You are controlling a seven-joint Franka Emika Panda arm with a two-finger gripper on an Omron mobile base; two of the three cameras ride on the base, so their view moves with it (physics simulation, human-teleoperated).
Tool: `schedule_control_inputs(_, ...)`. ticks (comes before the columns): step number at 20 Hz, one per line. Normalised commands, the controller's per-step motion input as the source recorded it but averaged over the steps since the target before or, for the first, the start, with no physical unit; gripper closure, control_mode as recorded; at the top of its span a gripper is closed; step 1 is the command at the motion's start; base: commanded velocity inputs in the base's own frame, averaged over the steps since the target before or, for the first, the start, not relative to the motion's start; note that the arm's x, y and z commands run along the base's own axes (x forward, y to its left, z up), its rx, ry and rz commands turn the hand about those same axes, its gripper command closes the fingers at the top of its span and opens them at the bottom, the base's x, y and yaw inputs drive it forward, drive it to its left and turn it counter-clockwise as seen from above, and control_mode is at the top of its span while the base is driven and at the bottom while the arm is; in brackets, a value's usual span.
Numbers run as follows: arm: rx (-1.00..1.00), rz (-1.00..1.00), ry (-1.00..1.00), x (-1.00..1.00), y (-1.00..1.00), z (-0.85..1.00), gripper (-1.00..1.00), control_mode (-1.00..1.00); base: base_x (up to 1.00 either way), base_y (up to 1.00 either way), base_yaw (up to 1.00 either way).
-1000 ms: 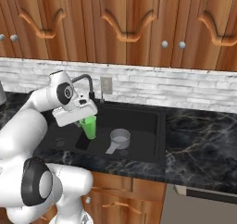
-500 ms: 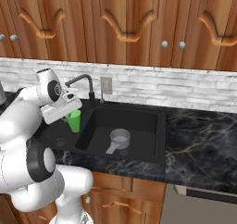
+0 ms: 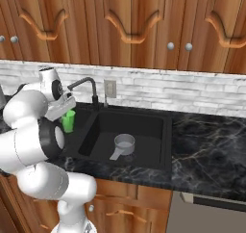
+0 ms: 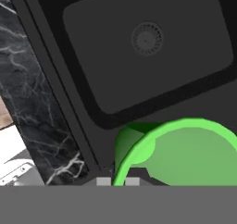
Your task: Move any existing items from the left basin to the right basin for drying. Then move the cup from the counter to the left basin of the sink for washing.
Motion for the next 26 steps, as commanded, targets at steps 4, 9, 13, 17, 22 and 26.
schedule_control_inputs(4,0.00,0.22,0.01,0.34,0.39,-0.28,1.00,-1.00,0.00,0.00,0.00)
schedule_control_inputs(9,0.01,0.18,0.07,0.39,0.38,-0.44,1.00,-1.00,0.00,0.00,0.00)
schedule_control_inputs(13,0.03,0.16,0.09,0.31,0.25,-0.49,1.00,-1.00,0.00,0.00,0.00)
schedule_control_inputs(17,0.04,0.14,0.06,0.19,0.11,-0.59,1.00,-1.00,0.00,0.00,0.00)
schedule_control_inputs(22,0.01,0.08,0.04,0.36,0.14,-0.58,1.00,-1.00,0.00,0.00,0.00)
schedule_control_inputs(26,0.00,0.02,0.04,0.41,0.12,-0.49,1.00,-1.00,0.00,0.00,0.00)
